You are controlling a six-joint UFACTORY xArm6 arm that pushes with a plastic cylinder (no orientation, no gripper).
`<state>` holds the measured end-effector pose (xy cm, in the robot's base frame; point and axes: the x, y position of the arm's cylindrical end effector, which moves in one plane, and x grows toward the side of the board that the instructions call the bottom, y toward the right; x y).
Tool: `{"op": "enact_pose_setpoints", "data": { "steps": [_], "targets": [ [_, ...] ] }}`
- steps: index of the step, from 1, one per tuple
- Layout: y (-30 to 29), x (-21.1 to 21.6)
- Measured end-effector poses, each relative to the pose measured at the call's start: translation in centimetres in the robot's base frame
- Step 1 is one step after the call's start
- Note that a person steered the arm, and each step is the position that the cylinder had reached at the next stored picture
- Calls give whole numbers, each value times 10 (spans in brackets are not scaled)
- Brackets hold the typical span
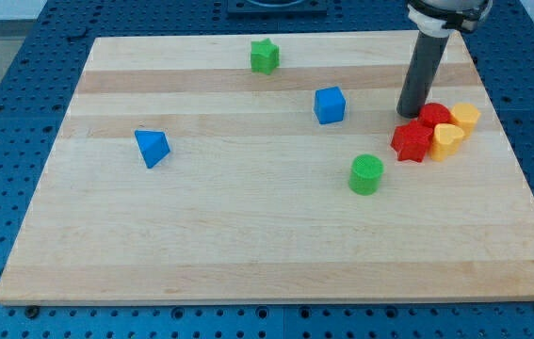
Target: Push the blue cube towards the bottom center of the board
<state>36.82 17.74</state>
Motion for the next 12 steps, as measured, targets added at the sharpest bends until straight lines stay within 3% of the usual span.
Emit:
{"op": "enact_pose_setpoints", "data": {
  "steps": [6,9,12],
  "targets": [
    [-62,-60],
    [-82,-36],
    [-155,21]
  ]
}}
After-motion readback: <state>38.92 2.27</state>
